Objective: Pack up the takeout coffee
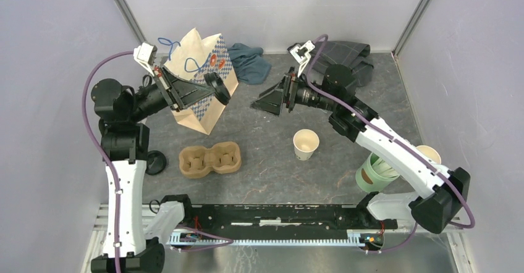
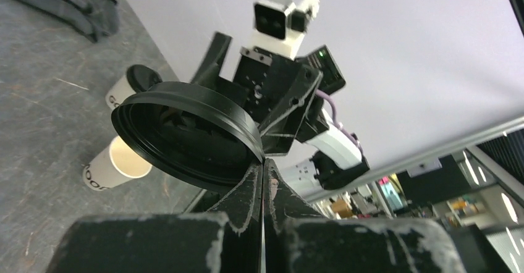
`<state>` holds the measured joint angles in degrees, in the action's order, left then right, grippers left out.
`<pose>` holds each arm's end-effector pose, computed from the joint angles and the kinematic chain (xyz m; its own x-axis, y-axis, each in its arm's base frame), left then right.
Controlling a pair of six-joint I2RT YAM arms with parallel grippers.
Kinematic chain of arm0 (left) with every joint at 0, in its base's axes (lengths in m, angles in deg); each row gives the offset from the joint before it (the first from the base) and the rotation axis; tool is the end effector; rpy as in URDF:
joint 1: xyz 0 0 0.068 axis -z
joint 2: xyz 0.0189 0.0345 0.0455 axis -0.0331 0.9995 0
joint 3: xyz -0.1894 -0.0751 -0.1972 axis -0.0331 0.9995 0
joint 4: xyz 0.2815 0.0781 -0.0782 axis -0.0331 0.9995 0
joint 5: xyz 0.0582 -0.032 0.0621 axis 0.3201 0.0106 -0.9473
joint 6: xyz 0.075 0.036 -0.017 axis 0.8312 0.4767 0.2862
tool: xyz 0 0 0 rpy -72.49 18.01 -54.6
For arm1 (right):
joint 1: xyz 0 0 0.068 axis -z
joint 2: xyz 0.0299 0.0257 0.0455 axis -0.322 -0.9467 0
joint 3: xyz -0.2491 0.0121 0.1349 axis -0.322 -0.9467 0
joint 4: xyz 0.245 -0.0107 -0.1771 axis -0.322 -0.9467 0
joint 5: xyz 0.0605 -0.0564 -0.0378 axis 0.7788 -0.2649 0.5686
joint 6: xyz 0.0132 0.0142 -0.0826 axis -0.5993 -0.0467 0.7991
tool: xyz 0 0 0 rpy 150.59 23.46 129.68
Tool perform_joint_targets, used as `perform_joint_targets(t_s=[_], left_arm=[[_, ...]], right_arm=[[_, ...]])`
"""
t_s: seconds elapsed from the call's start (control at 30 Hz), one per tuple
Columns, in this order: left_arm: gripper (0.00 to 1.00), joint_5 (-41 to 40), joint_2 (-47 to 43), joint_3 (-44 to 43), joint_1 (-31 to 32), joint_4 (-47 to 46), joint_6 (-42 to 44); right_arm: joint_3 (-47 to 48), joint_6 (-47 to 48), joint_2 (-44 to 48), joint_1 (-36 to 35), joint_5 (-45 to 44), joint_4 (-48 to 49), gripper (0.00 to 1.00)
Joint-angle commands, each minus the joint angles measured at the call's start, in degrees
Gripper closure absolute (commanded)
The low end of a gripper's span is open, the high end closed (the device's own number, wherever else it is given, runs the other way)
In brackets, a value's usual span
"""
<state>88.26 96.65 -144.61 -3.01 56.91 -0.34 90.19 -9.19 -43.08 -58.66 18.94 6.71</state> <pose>0.2074 -0.0482 0.5039 -0.6559 -0.4813 -0.5815 0.5249 0.2628 -0.8096 0.2533 0.2641 0.4242 -0.6134 0.1748 -0.7702 -0.7306 0.2447 0.6374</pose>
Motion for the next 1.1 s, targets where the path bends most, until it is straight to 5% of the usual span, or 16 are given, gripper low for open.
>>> perform_joint_targets(t_s=[0.0,0.33,1.07], left_arm=[[0.98,5.3,0.0,0.6,3.2,-7.9,-4.1],[0.98,5.9,1.3,1.5,8.4,-8.1,-2.9],[0.98,2.3,1.2,2.6,11.4,-4.2,-0.8]], right_arm=[[1.8,-16.2,-2.8,-0.1,8.0,20.3,0.02],[3.2,-21.5,-6.4,-2.3,10.0,26.9,0.02],[11.1,-10.7,-9.0,-3.6,6.1,11.8,0.02]])
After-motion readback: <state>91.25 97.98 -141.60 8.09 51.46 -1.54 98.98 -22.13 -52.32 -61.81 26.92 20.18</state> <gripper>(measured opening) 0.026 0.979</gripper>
